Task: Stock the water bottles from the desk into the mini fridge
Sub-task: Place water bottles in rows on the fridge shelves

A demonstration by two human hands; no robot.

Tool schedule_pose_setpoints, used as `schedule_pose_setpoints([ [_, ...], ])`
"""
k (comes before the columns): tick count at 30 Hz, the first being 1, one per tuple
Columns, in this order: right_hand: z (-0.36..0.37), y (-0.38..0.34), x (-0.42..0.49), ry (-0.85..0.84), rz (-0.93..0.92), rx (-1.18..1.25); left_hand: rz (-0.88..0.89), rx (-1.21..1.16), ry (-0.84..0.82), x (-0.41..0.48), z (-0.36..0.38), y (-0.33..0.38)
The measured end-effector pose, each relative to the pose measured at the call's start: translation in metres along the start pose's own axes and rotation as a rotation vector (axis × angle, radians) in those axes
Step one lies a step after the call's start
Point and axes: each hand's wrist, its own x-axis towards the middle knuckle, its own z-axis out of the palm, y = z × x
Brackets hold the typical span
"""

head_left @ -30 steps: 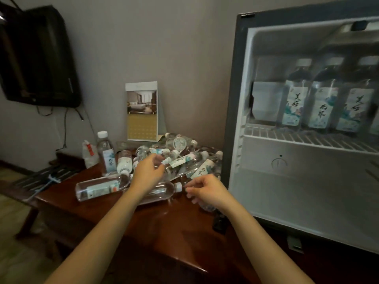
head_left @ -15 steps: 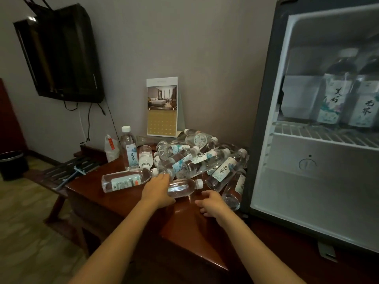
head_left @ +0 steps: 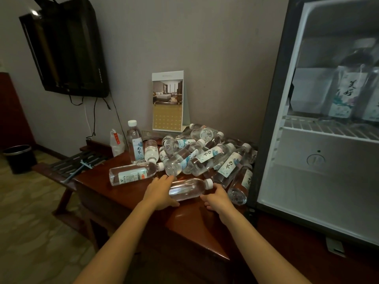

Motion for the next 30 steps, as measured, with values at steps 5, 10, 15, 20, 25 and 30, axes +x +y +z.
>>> schedule_pose_setpoints([
  [5,-0.004,0.001,-0.006,-0.012,-0.010,0.039,0.084,-0.084,-0.026,-0.007,-0.003,-0.005],
  [10,-0.006,0.003,-0.012,-0.010,-0.018,0.065,0.095,-0.083,-0.017,-0.012,-0.005,-0.002],
  [15,-0.008,0.003,-0.015,0.006,0.042,0.107,0.110,-0.114,0.010,-0.020,-0.007,-0.001],
  [20,-0.014,0.007,-0.023,-0.002,0.104,0.131,0.147,-0.152,0.007,-0.026,-0.008,-0.004],
  [25,-0.019,0.001,-0.033,0.032,0.051,0.167,0.152,-0.300,-0.051,-0.030,-0.011,-0.005],
  [30,-0.027,-0.025,-0.041,0.044,-0.105,0.278,0.122,-0.438,-0.029,-0.036,-0.005,0.004],
])
